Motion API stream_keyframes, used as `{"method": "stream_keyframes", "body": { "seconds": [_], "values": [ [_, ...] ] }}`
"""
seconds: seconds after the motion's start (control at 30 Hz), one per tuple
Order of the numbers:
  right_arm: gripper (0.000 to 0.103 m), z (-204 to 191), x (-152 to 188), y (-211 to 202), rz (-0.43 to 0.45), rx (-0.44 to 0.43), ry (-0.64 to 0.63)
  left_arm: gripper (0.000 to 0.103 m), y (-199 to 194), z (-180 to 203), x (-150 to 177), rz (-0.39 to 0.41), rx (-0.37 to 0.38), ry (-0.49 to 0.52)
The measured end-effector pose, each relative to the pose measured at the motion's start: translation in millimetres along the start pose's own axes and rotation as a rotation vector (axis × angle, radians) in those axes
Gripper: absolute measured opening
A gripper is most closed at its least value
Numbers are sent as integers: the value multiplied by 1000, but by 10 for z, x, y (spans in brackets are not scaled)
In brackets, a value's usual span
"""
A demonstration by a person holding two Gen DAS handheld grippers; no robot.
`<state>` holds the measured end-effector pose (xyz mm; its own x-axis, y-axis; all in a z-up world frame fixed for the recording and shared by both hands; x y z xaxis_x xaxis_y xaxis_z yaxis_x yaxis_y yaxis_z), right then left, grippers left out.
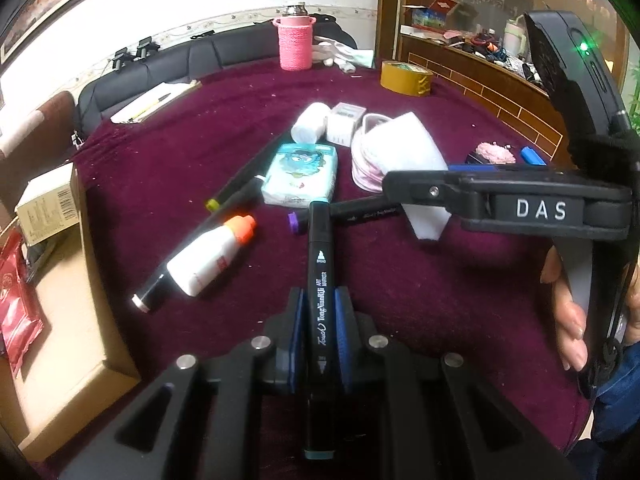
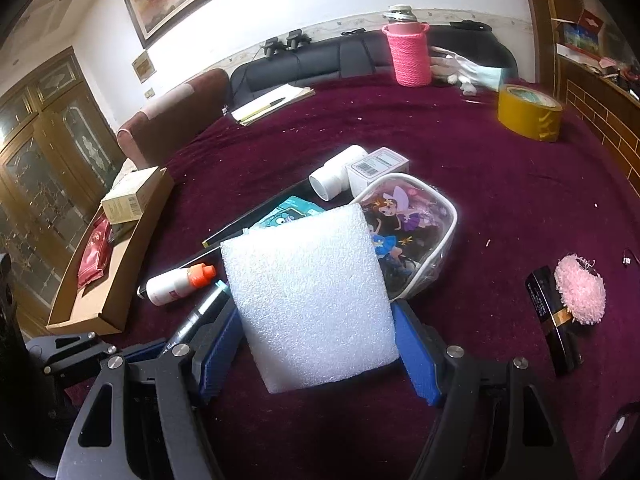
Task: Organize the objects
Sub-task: 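Hold the black marker and white foam pad above the table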
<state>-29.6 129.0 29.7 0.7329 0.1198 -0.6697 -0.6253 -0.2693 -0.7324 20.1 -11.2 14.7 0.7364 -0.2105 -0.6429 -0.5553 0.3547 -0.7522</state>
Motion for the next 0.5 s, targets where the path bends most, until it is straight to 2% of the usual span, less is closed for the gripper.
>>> {"method": "stream_keyframes", "body": {
  "seconds": [0.5],
  "values": [
    [78, -101, 40, -28, 19, 13, -30, 15, -126, -16, 19, 21, -22, 17]
  ]
}}
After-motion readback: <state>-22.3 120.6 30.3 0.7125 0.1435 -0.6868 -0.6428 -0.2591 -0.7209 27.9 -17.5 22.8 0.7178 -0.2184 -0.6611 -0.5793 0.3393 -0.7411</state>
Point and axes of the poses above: each gripper's, at about its wrist camera, not at the fingertips, and y roughly the way its jaws point, z to its right, x to its underside, the point moved 2 cm from there along y, roughly the way its jaws point, and after that the axes turned 11 degrees about x, right-handed, at the moved point
